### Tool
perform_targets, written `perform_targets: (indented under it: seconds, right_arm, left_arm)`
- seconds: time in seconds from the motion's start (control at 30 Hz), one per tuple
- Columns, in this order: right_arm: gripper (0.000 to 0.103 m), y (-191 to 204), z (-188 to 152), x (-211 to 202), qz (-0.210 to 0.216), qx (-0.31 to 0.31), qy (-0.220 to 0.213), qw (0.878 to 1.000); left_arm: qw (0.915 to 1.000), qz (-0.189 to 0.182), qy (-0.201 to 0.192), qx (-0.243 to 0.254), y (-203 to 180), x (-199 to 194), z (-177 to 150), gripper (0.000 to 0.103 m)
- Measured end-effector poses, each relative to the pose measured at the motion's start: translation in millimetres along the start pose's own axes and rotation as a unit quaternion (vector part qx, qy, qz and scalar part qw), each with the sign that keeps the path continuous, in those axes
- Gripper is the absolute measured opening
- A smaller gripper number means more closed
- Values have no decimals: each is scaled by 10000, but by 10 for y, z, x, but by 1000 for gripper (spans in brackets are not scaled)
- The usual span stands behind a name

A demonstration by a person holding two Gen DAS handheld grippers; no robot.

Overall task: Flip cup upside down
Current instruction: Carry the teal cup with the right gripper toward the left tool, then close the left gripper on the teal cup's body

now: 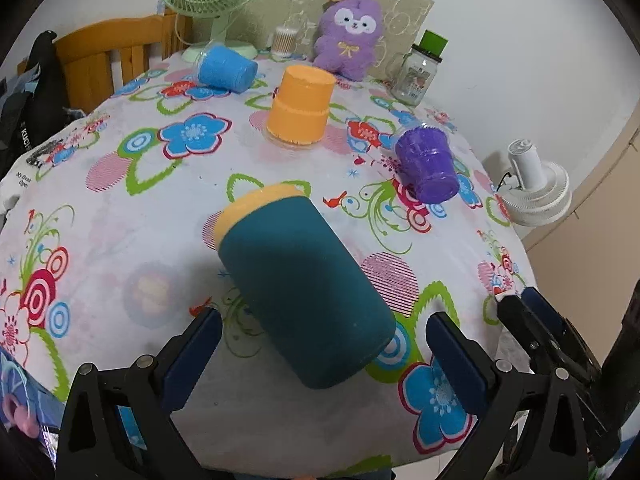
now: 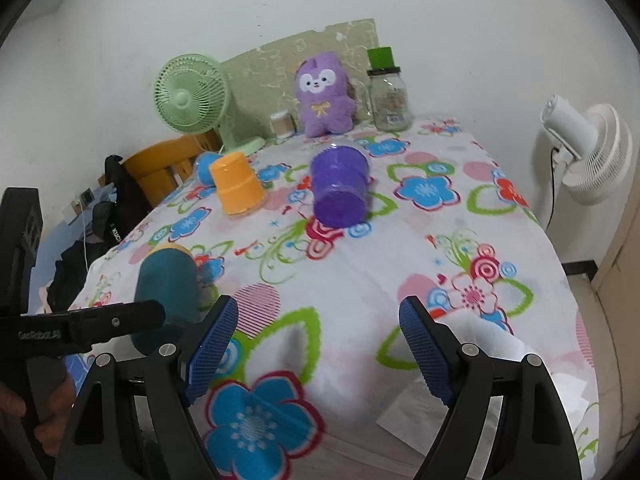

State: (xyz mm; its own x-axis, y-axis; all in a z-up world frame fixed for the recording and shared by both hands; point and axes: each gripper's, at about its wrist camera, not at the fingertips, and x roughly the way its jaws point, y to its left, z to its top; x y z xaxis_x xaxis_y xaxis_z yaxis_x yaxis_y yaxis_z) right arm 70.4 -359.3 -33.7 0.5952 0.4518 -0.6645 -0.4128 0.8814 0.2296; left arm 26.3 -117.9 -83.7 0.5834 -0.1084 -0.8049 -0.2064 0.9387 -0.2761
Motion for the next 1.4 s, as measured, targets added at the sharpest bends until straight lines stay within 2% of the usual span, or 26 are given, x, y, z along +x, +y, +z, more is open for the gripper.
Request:
perform_targets:
  seconds: [0.23, 0.47, 0.53, 0.6, 0.67, 0.9, 1.1, 1.4]
  right_arm:
    - [85, -38, -61, 45, 150, -74, 88, 9998]
    - [85, 115, -123, 56, 285, -769, 372, 9959]
    - [85, 142, -157, 78, 313, -876, 426, 9947]
    - [85, 152, -178, 101, 353, -896, 470, 9942]
    - [85, 153, -189, 110, 386, -876, 473, 9943]
    - [85, 209, -177, 118, 460, -906, 446, 9938]
    - [85, 247, -158, 111, 502, -902, 396, 9939]
    - [85, 322, -155, 115, 562, -953, 386, 9931]
  left_arm:
    - [9994, 191, 262, -114, -42, 253, 23, 103]
    - [9979, 380, 363, -366, 17, 407, 94, 103]
    - [9981, 433, 304, -314, -2, 412, 102, 100]
    - [9981, 466, 269, -302, -11, 414, 109, 92]
    - [9985, 447, 230, -237, -22, 414, 109, 90]
    - [9990, 378, 217, -121, -13, 357, 94, 76]
    - [9994, 335, 48, -80, 22, 192, 109, 72]
    - [9983, 333, -480, 5, 60, -156, 203, 68]
